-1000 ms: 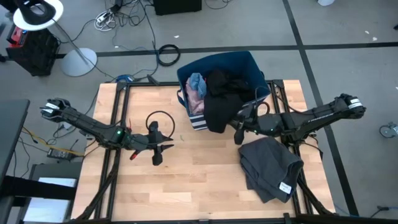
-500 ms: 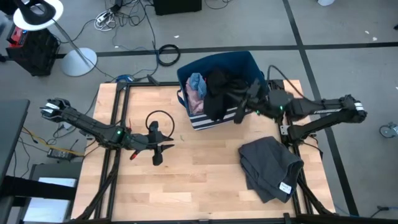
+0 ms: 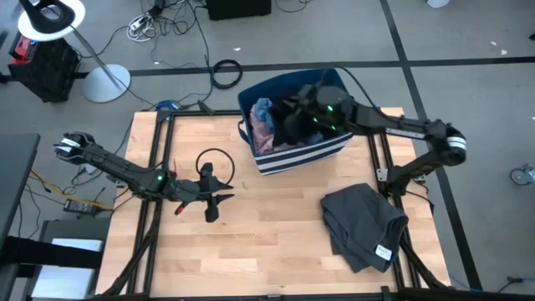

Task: Sort clothes
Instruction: Put the black shirt in the blue laundry bin organizer

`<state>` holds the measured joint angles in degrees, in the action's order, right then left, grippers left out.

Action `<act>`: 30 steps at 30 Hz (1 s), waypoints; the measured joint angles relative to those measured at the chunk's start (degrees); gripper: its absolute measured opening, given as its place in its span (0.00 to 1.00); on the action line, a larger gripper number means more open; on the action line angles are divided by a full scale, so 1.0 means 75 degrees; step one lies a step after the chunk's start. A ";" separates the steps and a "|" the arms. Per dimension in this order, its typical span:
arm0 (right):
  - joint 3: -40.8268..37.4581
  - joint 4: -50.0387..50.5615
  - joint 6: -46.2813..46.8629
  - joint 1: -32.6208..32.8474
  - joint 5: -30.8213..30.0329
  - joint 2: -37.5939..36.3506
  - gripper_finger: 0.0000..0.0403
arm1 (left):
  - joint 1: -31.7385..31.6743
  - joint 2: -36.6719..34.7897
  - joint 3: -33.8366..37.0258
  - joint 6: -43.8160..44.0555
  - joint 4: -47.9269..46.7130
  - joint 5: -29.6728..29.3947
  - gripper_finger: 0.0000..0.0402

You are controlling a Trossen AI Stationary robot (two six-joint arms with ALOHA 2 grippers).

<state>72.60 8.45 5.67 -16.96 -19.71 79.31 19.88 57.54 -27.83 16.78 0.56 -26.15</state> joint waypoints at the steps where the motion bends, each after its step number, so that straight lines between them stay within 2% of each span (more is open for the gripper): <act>1: 0.0175 0.0006 0.0100 -0.0160 0.0149 0.0184 0.12 | 0.0000 -0.0002 0.0000 0.0000 -0.0003 0.0000 0.30; 5: 0.1019 0.0501 0.0466 -0.0704 0.0776 0.0827 0.12 | 0.0001 -0.0001 0.0000 0.0000 -0.0006 0.0000 0.30; 10: 0.1823 0.1703 0.0644 -0.0982 0.1467 0.1493 0.12 | 0.0000 -0.0003 0.0000 -0.0002 -0.0006 0.0000 0.30; 22: 0.1935 0.2864 0.0798 -0.1181 0.3045 0.2413 0.12 | 0.0000 0.0000 0.0000 -0.0003 -0.0026 0.0000 0.30; 30: 0.1939 0.3464 0.1468 -0.1630 0.3149 0.3349 0.12 | 0.0000 0.0000 0.0000 -0.0006 -0.0023 0.0000 0.30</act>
<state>87.15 34.43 16.69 -29.18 3.90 104.43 19.88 57.54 -27.83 16.73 0.38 -26.15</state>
